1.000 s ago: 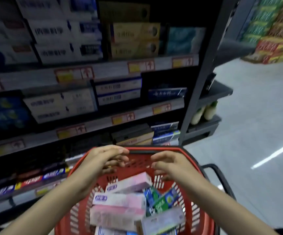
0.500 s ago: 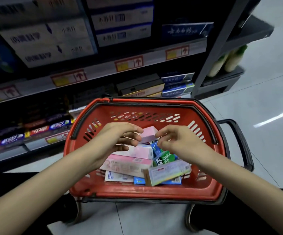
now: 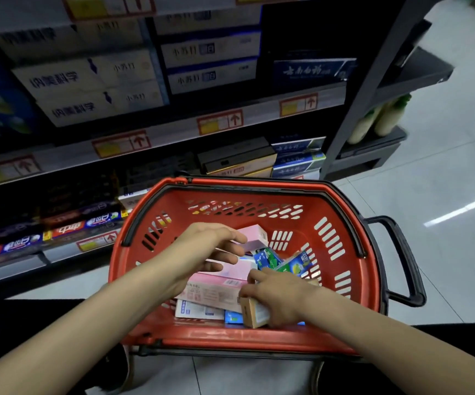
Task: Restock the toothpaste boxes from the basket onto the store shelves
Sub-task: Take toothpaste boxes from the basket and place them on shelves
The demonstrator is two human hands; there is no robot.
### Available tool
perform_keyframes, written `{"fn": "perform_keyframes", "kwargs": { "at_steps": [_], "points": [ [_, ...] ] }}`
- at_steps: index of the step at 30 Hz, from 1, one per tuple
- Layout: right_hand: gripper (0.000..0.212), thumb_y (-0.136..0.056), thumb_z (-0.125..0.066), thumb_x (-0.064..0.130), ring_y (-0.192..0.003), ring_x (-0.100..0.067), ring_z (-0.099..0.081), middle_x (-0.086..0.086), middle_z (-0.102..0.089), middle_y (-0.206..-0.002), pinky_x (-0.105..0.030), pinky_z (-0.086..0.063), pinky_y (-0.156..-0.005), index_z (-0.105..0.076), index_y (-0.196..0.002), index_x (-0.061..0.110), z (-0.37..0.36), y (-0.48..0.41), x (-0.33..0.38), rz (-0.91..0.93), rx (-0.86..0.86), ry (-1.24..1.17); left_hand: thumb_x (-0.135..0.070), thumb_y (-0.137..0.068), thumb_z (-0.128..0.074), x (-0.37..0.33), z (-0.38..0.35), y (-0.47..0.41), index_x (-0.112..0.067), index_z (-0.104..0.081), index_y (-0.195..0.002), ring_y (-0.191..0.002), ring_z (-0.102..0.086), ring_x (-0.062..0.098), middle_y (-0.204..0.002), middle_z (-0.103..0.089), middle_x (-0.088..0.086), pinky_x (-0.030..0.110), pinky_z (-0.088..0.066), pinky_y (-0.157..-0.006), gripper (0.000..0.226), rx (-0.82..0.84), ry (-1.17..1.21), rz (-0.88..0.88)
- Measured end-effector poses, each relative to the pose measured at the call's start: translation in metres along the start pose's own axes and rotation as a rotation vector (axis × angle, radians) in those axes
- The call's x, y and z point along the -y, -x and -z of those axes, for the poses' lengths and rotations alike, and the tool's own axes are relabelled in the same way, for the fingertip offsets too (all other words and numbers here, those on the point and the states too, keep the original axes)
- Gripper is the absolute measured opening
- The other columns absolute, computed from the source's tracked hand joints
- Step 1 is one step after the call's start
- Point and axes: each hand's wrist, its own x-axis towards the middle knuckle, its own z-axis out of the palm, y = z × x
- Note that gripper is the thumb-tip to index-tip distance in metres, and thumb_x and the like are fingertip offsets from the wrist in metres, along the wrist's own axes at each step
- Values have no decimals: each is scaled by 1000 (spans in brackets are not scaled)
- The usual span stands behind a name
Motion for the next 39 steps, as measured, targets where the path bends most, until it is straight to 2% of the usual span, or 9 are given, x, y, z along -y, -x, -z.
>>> {"fn": "perform_keyframes", "kwargs": {
  "at_steps": [4, 9, 13, 17, 21, 25, 33, 36, 39],
  "points": [
    [59, -79, -76, 28, -117, -32, -50, -12, -50, -125, -43, -49, -82, -47, -129, 13, 16, 2, 7, -70, -95, 119, -18, -100, -56, -6, 6, 5, -12, -80, -100, -80, -70, 17, -97, -80, 9, 24, -47, -66, 25, -14, 46, -26],
    [58, -75, -76, 47, -104, -21, -55, 1, -55, -111, -39, -51, -82, -47, -119, 21, 71, 33, 8, -258, -435, -162, -17, -99, -58, -12, 23, 8, -11, -80, -100, -73, -69, 15, -94, -80, 10, 21, -49, -60, 23, -69, 134, -48],
    [65, -68, -87, 11, -79, -7, -64, 9, -64, -100, -25, -53, -63, -50, -116, 33, 108, 79, 16, -330, -745, -686, -17, -98, -63, -12, 37, 4, -10, -78, -104, -73, -67, 17, -100, -80, 12, 22, -45, -58, 18, -201, 164, -45],
    [69, -72, -86, -9, -98, -11, -74, 4, -75, -107, -27, -62, -78, -57, -119, 32, 123, 115, 21, -163, -998, -1098, -23, -101, -63, -5, 47, -4, -10, -68, -120, -83, -65, 18, -109, -74, 13, 26, -48, -61, 23, -390, 258, 10],
    [71, -67, -84, -2, -107, -26, -75, -2, -76, -117, -46, -63, -88, -55, -124, 30, 122, 122, 26, -51, -1013, -1382, -53, -99, -56, 5, 53, -1, -12, -68, -121, -103, -73, 31, -115, -74, 17, 38, -59, -73, 48, -242, 446, 164],
    [72, -61, -81, -1, -110, -29, -74, -6, -76, -116, -45, -61, -92, -56, -123, 28, 113, 118, 22, -14, -995, -1476, -65, -96, -50, 2, 49, 6, -7, -70, -119, -85, -72, 28, -103, -77, 17, 29, -53, -57, 66, -34, 599, 101],
    [71, -70, -74, -24, -114, -25, -72, -5, -75, -115, -34, -62, -85, -56, -120, 22, 100, 104, 13, -23, -964, -1491, -39, -83, -77, -6, 45, 8, -9, -72, -105, -74, -70, 22, -94, -70, 11, 29, -50, -62, 37, -132, 636, -46],
    [71, -64, -81, -10, -115, -28, -71, -7, -74, -119, -44, -59, -91, -60, -118, 31, 99, 101, 12, -39, -980, -1506, -34, -89, -73, -7, 44, 8, -9, -72, -105, -78, -68, 25, -92, -70, 12, 28, -53, -57, 30, -149, 652, -81],
    [76, -61, -81, -1, -117, -30, -70, -10, -74, -122, -50, -55, -98, -61, -127, 31, 102, 100, 12, -20, -968, -1606, -32, -92, -68, -8, 44, 9, -10, -72, -104, -81, -67, 26, -90, -72, 10, 31, -52, -63, 25, -152, 663, -119]
  ]
}}
